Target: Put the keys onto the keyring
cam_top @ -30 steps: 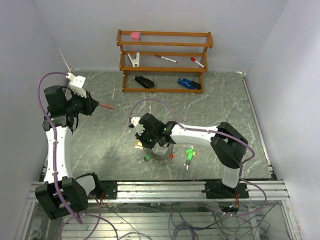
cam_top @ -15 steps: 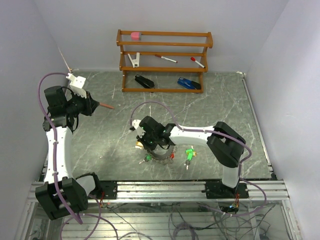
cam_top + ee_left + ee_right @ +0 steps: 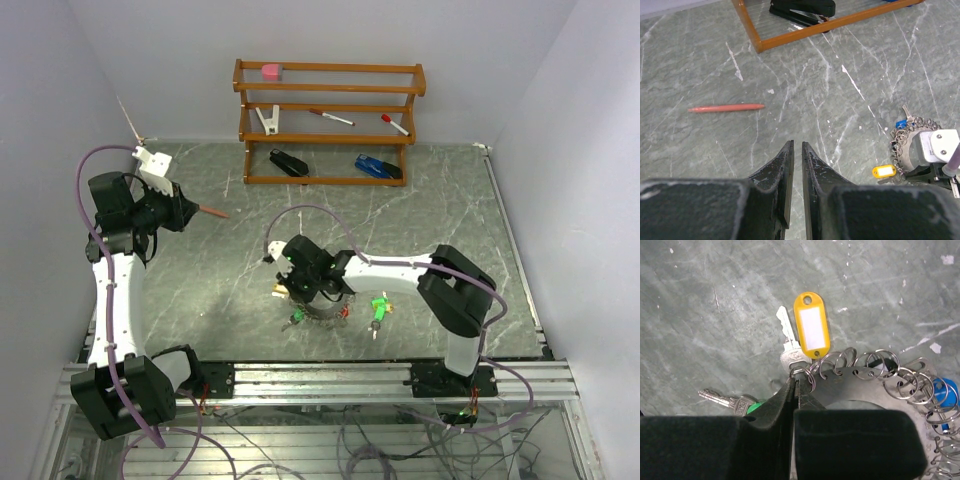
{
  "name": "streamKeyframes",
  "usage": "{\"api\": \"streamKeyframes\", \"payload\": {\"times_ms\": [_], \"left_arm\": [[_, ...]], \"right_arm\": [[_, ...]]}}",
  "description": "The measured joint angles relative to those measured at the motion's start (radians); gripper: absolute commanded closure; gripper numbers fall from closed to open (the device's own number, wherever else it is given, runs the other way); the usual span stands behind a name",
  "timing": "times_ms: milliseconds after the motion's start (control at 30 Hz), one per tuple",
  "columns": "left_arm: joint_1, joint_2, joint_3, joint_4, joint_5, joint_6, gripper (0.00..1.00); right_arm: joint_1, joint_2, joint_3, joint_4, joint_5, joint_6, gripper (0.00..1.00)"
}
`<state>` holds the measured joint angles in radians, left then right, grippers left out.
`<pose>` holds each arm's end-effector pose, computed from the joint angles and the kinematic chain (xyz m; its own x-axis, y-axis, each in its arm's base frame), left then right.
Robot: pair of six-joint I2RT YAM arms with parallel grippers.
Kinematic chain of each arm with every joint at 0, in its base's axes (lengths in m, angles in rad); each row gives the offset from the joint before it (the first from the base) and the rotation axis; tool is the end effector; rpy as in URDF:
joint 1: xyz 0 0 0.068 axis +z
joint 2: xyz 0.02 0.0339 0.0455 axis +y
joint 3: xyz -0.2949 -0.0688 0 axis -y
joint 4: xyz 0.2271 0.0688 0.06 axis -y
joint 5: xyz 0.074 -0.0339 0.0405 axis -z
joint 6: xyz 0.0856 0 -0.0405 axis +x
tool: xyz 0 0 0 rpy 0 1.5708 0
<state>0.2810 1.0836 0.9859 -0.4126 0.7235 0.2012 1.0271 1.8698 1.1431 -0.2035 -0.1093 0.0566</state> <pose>0.2409 0.0105 0.3442 -0.3904 0.0432 -0.9196 0.4339 0.8896 -0.1424 0.2049 0.3570 0.1617 -0.4641 -0.6591 -0.5918 -0.8595 0.4965 0.1211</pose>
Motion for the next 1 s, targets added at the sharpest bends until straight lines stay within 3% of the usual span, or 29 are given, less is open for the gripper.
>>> {"api": "streamKeyframes", "payload": {"times_ms": [367,467,667,1000], "left_arm": [[0.000,-0.001,0.016,-0.008,0.058,-0.005,0.72],[0.000,-0.001,0.038,-0.006,0.087,-0.016,0.72],[0.000,-0.005,0.047,-0.003,0.111,-0.030,0.71],[0.000,-0.005,0.047,-0.003,0.112,-0.035,0.64]], "right_arm": [[-0.002,-0.246,-0.037,-0.023,0.078,0.016,1.00],[-0.005,-0.291,-0.022,-0.026,0.081,0.016,0.86],[-0.007,-0.221,-0.015,-0.034,0.069,0.044,0.66],[-0.007,-0.061,-0.017,-0.023,0.034,0.058,0.71]]}}
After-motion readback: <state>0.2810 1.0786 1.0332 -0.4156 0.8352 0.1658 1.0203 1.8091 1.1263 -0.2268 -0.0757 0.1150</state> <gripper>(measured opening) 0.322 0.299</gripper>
